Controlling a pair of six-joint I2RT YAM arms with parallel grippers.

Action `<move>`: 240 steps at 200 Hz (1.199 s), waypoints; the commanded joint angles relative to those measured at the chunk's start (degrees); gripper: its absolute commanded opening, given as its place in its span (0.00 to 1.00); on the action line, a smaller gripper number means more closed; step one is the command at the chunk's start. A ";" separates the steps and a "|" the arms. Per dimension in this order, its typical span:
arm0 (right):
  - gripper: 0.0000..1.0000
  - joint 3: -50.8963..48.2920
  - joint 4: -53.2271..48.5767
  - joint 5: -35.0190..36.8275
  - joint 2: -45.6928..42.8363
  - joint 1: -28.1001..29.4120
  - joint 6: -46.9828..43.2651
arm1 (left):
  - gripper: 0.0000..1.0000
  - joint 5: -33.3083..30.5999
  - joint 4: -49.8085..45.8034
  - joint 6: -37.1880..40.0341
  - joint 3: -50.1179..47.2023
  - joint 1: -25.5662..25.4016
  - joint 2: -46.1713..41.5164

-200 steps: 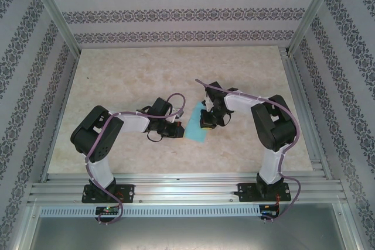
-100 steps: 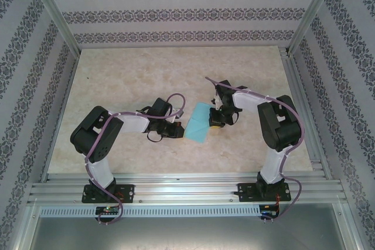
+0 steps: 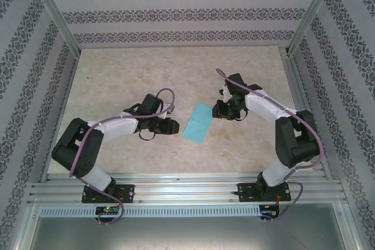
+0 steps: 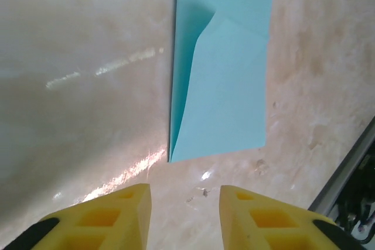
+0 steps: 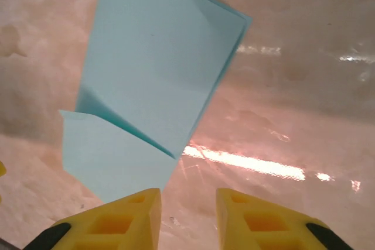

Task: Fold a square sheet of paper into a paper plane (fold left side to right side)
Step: Fold the triangle a second time at the center of the table, then turn over the paper at the center of the table.

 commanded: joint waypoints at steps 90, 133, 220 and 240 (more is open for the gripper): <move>0.51 23.51 -8.94 6.13 19.58 14.55 -31.48 | 0.69 4.91 5.28 -8.24 -12.67 14.89 -17.38; 0.51 28.82 -10.60 3.88 25.49 15.42 -35.69 | 0.70 5.04 3.45 -7.21 -14.13 15.94 -18.85; 0.45 30.31 -13.52 2.36 28.70 16.32 -39.15 | 0.71 4.81 2.68 -6.46 -15.31 16.15 -19.30; 0.38 30.35 -14.16 1.30 28.76 16.49 -39.36 | 0.71 4.78 2.42 -6.23 -15.35 16.15 -19.32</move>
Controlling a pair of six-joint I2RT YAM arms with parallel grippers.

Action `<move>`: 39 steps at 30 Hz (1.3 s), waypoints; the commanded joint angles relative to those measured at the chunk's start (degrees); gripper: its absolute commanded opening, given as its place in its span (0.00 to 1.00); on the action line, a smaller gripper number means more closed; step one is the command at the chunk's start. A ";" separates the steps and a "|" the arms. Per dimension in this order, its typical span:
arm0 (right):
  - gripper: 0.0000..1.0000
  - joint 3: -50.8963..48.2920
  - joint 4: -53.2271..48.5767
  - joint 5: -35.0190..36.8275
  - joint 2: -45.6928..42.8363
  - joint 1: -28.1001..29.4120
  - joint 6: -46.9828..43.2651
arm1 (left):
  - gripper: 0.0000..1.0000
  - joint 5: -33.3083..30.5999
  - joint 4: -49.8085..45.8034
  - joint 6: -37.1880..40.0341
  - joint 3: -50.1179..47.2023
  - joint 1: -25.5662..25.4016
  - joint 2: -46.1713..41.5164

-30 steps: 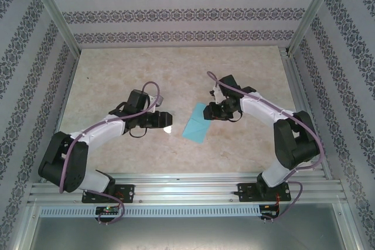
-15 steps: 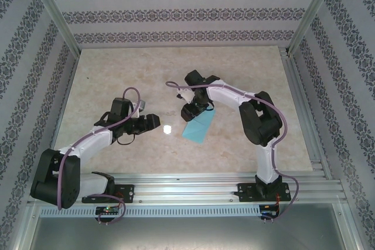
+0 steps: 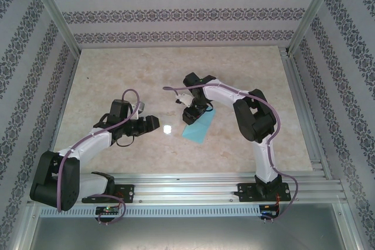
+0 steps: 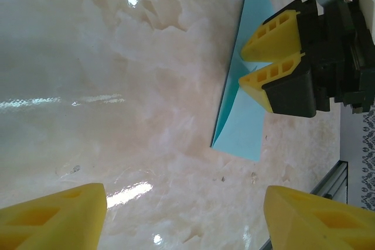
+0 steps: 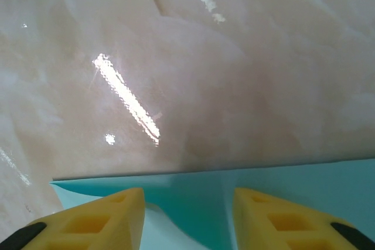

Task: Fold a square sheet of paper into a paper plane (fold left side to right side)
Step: Turn over the paper at the center of the table.

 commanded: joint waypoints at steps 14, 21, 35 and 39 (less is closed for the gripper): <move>0.00 0.04 -2.53 -4.07 -6.90 1.35 -0.28 | 0.73 6.15 2.13 1.39 -0.16 0.73 0.63; 0.00 -1.40 -3.12 -6.59 -14.10 1.28 1.18 | 0.76 15.88 7.24 0.76 0.31 0.49 -0.06; 0.00 -1.84 -2.48 -13.45 -19.18 0.12 5.51 | 0.83 19.04 19.38 -6.72 -0.68 -2.38 1.71; 0.00 -1.62 -2.73 -13.93 -19.97 -0.46 6.62 | 0.83 17.31 19.39 -4.56 -0.73 -3.37 3.92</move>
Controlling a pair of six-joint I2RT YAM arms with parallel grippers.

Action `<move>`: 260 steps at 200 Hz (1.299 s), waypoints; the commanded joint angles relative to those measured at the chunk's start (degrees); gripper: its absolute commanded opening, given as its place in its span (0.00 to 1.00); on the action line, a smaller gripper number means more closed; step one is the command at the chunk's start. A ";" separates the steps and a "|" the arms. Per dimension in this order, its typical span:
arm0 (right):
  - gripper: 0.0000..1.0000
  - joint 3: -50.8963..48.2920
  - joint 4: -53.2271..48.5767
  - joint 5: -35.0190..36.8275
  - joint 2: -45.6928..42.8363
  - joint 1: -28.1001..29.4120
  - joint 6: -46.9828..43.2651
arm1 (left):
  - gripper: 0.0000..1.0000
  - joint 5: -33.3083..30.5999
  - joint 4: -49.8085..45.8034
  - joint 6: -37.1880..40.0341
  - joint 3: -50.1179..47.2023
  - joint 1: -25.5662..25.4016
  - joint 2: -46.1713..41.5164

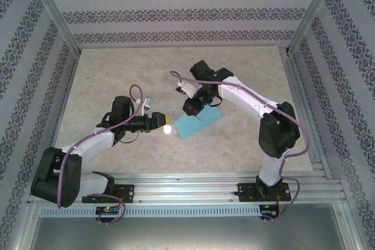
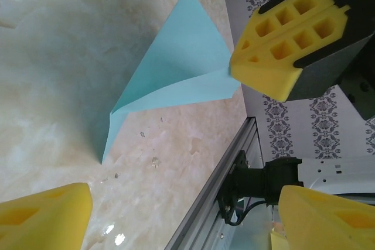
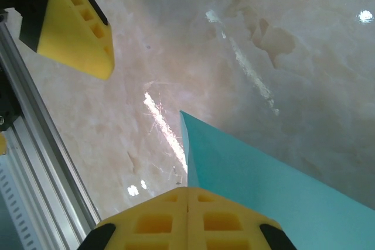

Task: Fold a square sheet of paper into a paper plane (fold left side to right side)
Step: Turn over the paper at the center of the table.

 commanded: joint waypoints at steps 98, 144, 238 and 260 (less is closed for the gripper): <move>0.00 -3.78 1.77 -6.07 -6.75 -3.42 3.70 | 0.81 -3.95 13.86 5.87 4.05 -6.70 15.54; 0.00 -5.13 2.94 -6.65 -8.00 -4.43 5.03 | 0.59 -3.09 15.55 6.64 7.53 -9.34 20.84; 0.00 -7.58 4.73 -5.00 -8.76 -6.94 8.02 | 0.11 -4.16 11.93 9.24 7.48 -9.45 18.00; 0.00 -8.03 4.81 -6.04 -9.12 -7.03 8.26 | 0.04 -4.64 11.47 9.38 7.59 -9.42 17.06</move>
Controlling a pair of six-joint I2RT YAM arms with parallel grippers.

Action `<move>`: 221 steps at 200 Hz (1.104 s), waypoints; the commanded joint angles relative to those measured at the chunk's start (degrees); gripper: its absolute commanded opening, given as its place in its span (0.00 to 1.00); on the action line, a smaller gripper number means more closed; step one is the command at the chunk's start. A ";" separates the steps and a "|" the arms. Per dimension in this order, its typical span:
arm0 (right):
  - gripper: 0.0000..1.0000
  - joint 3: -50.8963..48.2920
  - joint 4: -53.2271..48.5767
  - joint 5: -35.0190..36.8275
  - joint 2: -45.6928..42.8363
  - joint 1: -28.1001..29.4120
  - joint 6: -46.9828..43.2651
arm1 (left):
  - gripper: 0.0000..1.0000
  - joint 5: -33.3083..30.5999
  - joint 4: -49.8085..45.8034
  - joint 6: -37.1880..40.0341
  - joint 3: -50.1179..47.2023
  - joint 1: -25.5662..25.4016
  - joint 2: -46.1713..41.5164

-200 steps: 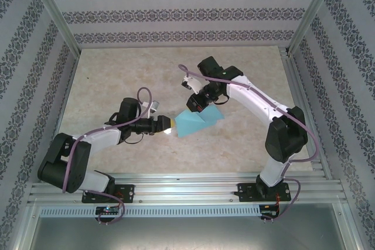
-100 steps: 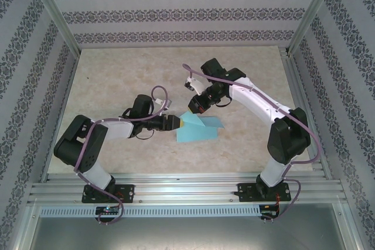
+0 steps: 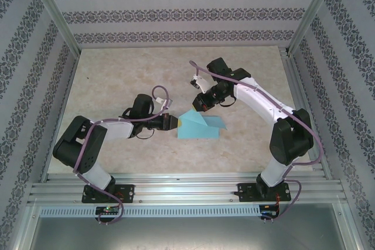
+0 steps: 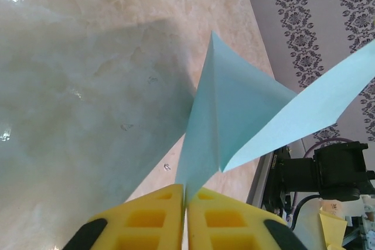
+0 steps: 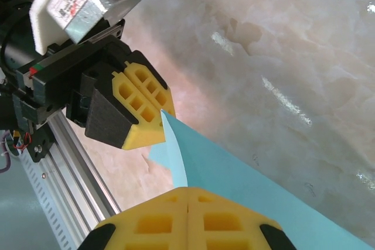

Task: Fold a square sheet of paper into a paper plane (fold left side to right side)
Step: Turn over the paper at the center of the table.

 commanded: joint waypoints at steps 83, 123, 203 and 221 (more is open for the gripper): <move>0.32 -3.48 4.30 3.47 -12.55 -4.33 22.26 | 0.00 -19.38 -22.57 16.01 9.09 -2.41 -15.04; 0.46 -18.90 22.07 4.27 -26.11 -8.34 61.58 | 0.00 -35.01 -31.40 23.69 13.81 -6.28 -21.07; 0.63 -13.16 15.45 10.77 -24.61 -0.72 86.51 | 0.00 -43.03 -36.29 32.12 18.01 -13.23 -20.12; 0.63 -11.25 14.03 10.98 -21.98 0.94 88.49 | 0.00 -43.24 -35.65 32.53 18.14 -14.29 -19.52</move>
